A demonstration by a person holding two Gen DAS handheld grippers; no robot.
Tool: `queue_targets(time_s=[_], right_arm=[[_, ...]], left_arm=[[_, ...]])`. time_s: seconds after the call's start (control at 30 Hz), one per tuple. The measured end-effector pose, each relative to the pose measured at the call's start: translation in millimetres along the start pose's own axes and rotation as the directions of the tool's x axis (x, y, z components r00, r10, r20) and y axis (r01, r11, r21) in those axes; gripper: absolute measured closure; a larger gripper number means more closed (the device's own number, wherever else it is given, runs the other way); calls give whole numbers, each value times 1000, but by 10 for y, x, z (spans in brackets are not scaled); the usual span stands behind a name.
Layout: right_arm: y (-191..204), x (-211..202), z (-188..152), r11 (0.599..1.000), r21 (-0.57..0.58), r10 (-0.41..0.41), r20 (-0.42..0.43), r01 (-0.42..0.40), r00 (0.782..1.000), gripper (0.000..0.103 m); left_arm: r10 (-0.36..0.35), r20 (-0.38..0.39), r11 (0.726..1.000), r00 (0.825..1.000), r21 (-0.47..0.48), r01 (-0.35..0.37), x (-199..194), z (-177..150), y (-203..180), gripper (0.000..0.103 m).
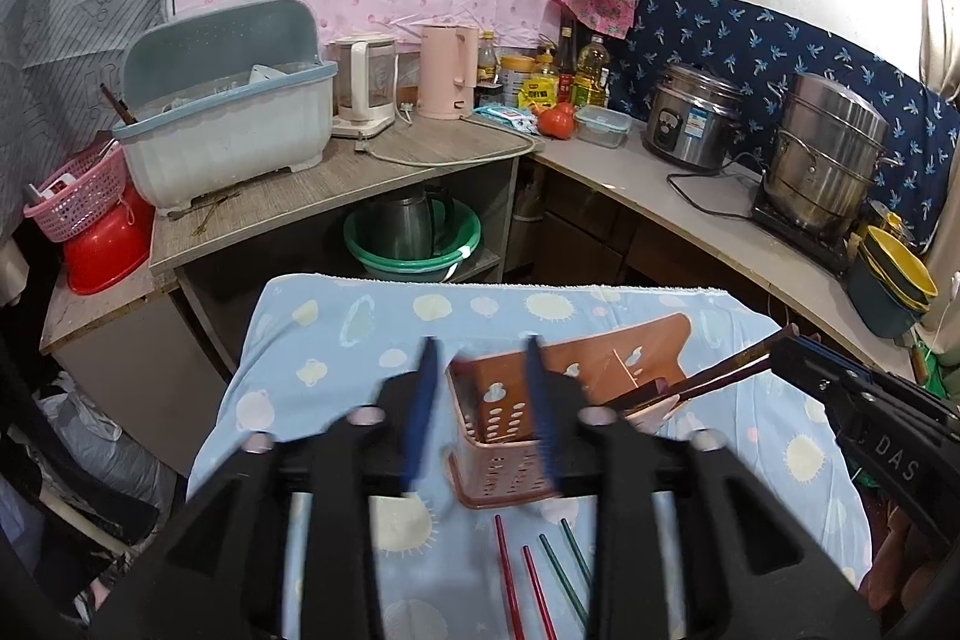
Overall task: Organize utensils
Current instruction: 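Open both tools to release the chopsticks inside the basket, then withdraw both tools back over the remaining chopsticks on the cloth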
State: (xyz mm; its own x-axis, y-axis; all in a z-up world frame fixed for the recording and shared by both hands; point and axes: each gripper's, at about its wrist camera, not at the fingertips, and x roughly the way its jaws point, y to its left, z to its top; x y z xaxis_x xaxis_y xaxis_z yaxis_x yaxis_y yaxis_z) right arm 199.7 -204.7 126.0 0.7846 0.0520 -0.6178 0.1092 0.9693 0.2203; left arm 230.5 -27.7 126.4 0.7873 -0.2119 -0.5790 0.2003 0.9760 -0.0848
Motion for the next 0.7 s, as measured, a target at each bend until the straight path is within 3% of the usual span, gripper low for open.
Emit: queue_targets(time_s=[0.13, 0.37, 0.7], right_arm=[[-55, -140, -4, 1000, 20, 4, 20, -5, 1000, 87], [-46, -388, -152, 1000, 4, 10, 17, -10, 1000, 82], [-28, -558, -816, 999, -33, -5, -91, 2, 996, 82]], left_arm=[[4, 14, 1000, 1000, -14, -4, -112, -9, 33, 53], [2, 0, 1000, 1000, -6, -2, -309, -185, 20, 52], [-20, -80, 1000, 997, 22, 22, -469, -721, -59, 52]])
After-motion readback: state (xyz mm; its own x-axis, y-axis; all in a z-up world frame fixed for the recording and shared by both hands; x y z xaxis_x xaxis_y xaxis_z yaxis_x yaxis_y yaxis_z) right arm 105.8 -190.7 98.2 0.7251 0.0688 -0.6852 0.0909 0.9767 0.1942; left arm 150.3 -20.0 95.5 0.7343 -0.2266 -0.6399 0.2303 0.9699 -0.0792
